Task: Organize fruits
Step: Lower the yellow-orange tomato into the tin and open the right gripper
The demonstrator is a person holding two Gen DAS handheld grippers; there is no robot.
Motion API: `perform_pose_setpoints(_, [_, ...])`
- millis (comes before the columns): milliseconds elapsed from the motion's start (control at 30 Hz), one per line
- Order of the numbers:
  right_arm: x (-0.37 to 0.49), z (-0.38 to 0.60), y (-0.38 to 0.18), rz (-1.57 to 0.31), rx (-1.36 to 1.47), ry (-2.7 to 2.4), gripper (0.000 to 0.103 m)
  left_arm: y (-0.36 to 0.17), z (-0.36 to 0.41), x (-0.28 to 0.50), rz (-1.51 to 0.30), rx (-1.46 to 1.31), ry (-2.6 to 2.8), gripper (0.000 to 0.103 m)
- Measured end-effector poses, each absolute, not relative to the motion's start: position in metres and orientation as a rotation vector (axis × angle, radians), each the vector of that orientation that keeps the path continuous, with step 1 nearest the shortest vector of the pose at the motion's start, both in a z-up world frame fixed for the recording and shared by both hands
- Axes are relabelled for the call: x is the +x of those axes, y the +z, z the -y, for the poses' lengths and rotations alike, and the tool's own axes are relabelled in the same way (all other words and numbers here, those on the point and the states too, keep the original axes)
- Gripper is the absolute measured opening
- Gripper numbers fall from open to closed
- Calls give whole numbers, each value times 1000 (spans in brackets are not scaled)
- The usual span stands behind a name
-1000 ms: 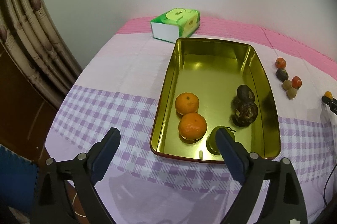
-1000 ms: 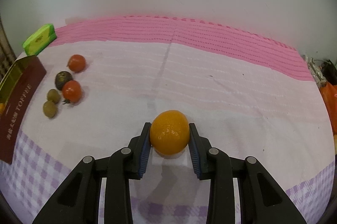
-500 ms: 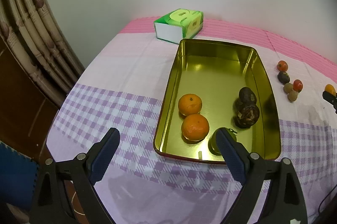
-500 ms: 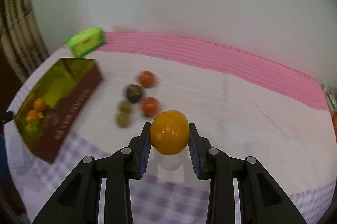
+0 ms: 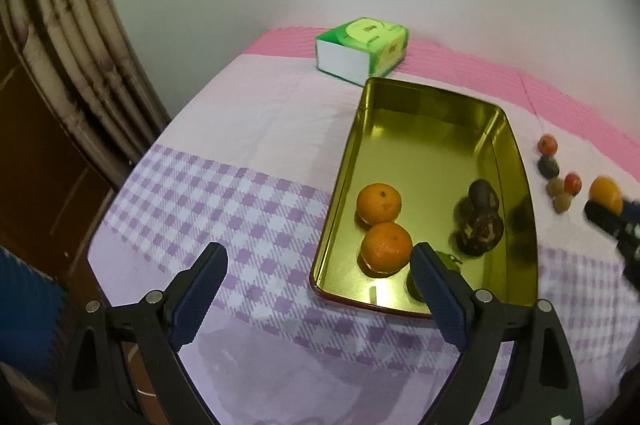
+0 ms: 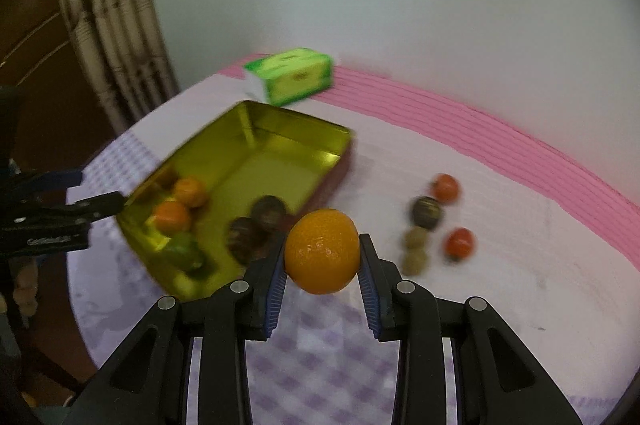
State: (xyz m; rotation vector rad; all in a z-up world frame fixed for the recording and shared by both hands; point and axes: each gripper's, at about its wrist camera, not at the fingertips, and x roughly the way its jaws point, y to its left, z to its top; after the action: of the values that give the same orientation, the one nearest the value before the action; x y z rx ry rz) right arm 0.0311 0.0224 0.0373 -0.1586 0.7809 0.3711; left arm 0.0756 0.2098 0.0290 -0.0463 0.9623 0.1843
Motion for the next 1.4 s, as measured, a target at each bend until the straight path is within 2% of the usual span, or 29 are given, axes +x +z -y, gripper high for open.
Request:
perform_pose_setpoints(400, [36,-89,14,-842,-230,485,35,29,-235,76,-972,-140,262,91])
perform_pose_setpoints(967, [49,-104,-20,-916,-274,459,35,25,-241,77,-985,-157,282,91])
perform_pose_setpoints(1400, [51,-104,-22,-907,-271,462,35,22,-242,77,-993,-154,289,91])
